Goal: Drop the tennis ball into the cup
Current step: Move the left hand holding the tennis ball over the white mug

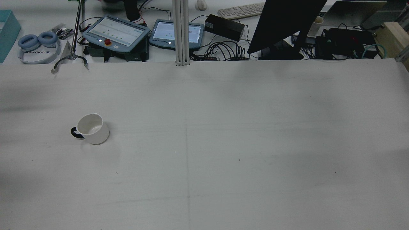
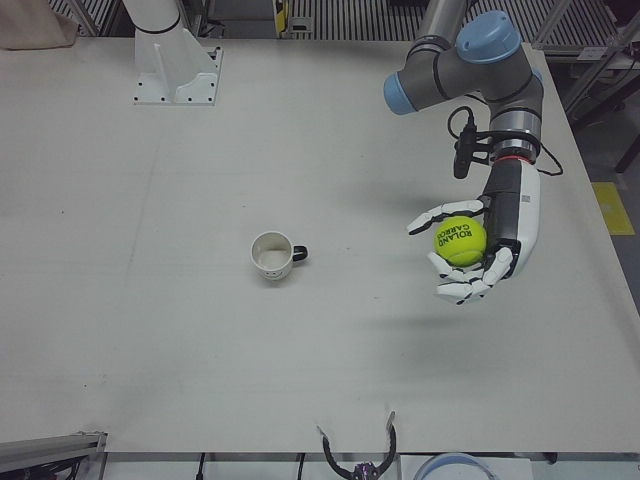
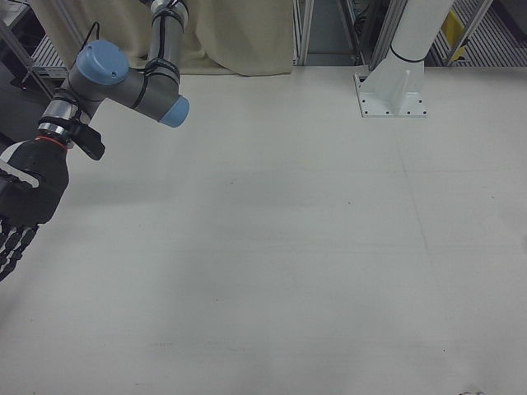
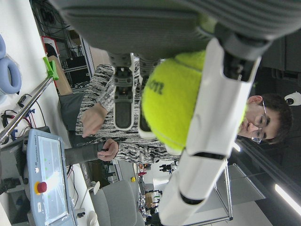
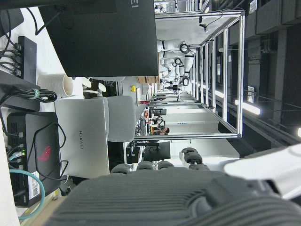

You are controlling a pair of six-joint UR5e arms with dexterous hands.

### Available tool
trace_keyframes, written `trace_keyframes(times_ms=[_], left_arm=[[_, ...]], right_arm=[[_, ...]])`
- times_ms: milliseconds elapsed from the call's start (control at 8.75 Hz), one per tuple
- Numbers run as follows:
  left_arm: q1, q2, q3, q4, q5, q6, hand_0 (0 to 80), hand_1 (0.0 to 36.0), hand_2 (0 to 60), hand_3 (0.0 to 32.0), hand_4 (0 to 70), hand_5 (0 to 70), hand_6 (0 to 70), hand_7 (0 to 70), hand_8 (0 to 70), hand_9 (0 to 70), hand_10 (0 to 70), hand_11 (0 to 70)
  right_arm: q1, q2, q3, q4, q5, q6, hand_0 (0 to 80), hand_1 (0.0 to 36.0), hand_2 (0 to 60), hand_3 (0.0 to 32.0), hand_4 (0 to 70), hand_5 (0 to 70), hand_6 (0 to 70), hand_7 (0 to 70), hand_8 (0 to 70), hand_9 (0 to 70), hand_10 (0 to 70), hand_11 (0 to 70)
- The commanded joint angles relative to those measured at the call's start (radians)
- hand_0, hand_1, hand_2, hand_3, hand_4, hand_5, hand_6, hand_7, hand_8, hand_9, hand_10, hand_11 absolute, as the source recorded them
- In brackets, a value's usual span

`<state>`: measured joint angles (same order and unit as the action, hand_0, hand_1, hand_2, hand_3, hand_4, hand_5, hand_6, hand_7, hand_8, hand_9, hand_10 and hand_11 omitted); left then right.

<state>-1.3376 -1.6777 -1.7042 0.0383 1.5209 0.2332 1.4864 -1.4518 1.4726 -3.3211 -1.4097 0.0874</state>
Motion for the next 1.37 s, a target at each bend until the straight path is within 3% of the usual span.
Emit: trace_keyframes(times_ms=[0, 457, 686, 800, 1257], left_arm=[[0.047, -0.010, -0.009, -0.003, 0.002, 0.003, 80.0, 35.9, 17.9, 0.0, 28.6, 29.3, 70.0, 70.0, 43.3, 54.6, 26.4, 41.6], [0.288, -0.104, -0.009, 0.009, -0.008, 0.015, 80.0, 33.8, 18.8, 0.0, 30.0, 28.5, 70.0, 70.0, 43.5, 55.0, 27.0, 42.1], [0.401, -0.163, -0.003, 0.031, -0.015, 0.060, 80.0, 33.8, 19.3, 0.0, 29.2, 28.4, 70.0, 70.0, 43.1, 54.5, 26.7, 41.8], [0.444, -0.165, 0.001, 0.034, -0.031, 0.066, 80.0, 32.3, 22.0, 0.0, 29.2, 28.3, 70.0, 70.0, 43.3, 54.7, 26.8, 41.6], [0.480, -0.134, 0.002, 0.034, -0.044, 0.089, 80.0, 31.0, 21.6, 0.0, 27.3, 26.9, 70.0, 70.0, 41.4, 52.0, 26.6, 41.3]], right_arm=[[0.000, -0.001, 0.000, 0.000, 0.000, 0.000, 0.0, 0.0, 0.0, 0.0, 0.0, 0.0, 0.0, 0.0, 0.0, 0.0, 0.0, 0.0], [-0.002, 0.001, 0.000, 0.000, 0.000, 0.000, 0.0, 0.0, 0.0, 0.0, 0.0, 0.0, 0.0, 0.0, 0.0, 0.0, 0.0, 0.0], [0.000, -0.001, 0.000, 0.000, 0.000, 0.000, 0.0, 0.0, 0.0, 0.0, 0.0, 0.0, 0.0, 0.0, 0.0, 0.0, 0.0, 0.0], [0.000, 0.001, 0.000, 0.000, 0.000, 0.000, 0.0, 0.0, 0.0, 0.0, 0.0, 0.0, 0.0, 0.0, 0.0, 0.0, 0.0, 0.0], [0.000, -0.001, 0.000, 0.000, 0.000, 0.000, 0.0, 0.0, 0.0, 0.0, 0.0, 0.0, 0.0, 0.0, 0.0, 0.0, 0.0, 0.0]])
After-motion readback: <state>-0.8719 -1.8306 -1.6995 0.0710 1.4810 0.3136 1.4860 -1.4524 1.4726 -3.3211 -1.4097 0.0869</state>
